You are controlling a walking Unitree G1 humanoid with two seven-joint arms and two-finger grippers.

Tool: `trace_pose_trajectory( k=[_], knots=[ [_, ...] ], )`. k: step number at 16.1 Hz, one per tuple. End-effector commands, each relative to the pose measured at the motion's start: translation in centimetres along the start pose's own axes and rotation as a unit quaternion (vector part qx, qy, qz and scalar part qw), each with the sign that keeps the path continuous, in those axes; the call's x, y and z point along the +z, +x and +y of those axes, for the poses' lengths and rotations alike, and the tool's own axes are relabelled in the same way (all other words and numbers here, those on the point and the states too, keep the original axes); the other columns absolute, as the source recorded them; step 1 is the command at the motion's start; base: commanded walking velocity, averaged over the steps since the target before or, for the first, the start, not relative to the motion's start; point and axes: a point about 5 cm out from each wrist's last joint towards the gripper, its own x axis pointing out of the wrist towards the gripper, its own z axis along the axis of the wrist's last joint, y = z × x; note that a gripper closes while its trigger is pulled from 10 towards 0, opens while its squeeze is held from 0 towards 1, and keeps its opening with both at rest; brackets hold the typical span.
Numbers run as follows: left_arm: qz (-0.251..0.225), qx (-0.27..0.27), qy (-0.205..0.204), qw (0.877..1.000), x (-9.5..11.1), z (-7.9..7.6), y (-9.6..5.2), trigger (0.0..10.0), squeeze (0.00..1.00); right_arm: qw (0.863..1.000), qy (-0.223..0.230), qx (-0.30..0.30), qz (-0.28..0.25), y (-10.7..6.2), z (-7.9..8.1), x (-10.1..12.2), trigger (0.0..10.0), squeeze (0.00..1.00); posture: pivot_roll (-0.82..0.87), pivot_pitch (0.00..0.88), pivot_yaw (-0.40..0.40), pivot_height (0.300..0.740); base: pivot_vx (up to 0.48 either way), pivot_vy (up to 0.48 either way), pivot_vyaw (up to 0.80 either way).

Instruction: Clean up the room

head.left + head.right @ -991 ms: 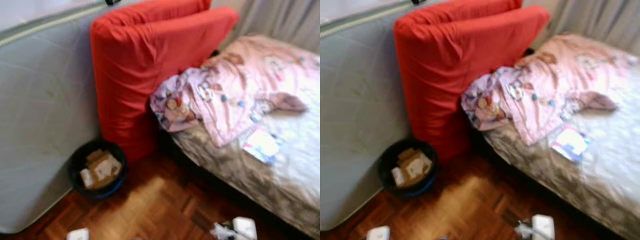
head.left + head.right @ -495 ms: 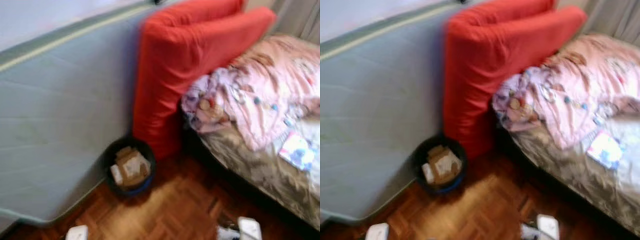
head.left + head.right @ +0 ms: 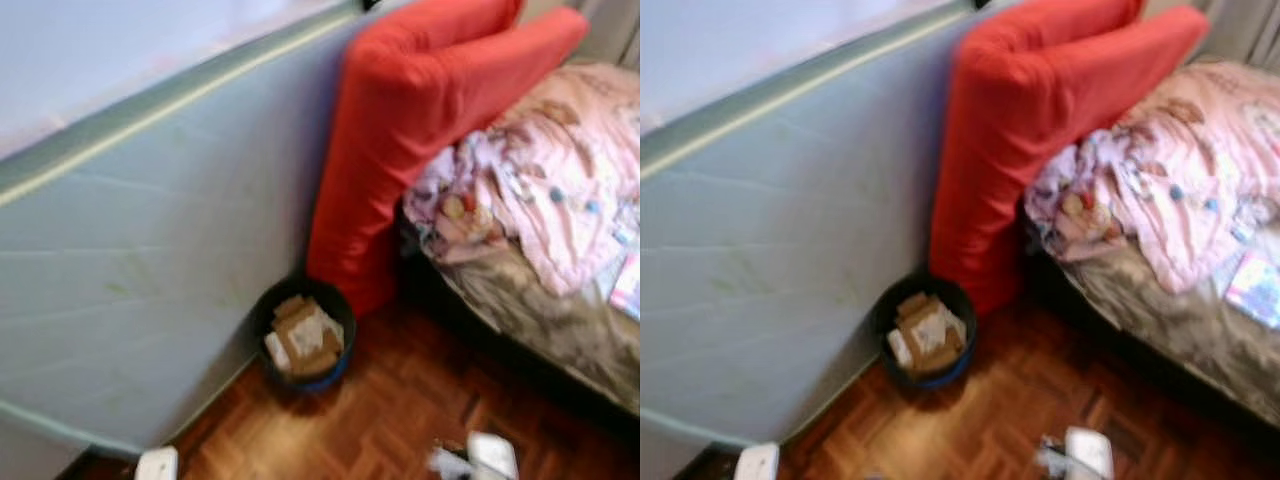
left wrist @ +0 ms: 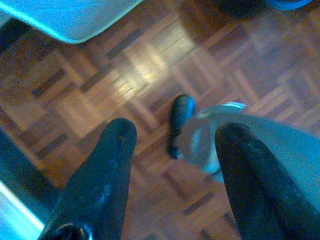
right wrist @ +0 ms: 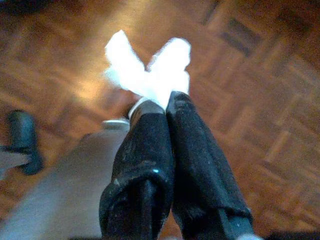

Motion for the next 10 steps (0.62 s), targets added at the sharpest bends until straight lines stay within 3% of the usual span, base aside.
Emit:
trace_pose_trajectory(
  k=[1,6,10],
  knots=[
    [0.018,-0.002,-0.003,1.0,-1.0,-0.4,-0.1,10.0,0.0,1.0,0.0,-0.013,0.013,-0.3,-0.9,-0.9,10.0,0.0,0.03,0.161,-0.016,0.74,0.0,0.48,0.0],
    [0.017,-0.001,-0.002,1.0,-1.2,0.2,-0.3,10.0,0.0,1.0,-0.002,-0.011,0.014,-0.3,-0.6,-1.0,10.0,0.0,0.03,0.163,-0.017,0.74,0.0,0.475,0.0],
    [0.016,-0.001,-0.001,1.0,-1.5,1.1,-0.7,10.0,0.0,1.0,-0.004,-0.009,0.009,-0.1,-0.4,-0.4,10.0,0.0,0.03,0.162,-0.017,0.74,0.0,0.062,0.0]
  ],
)
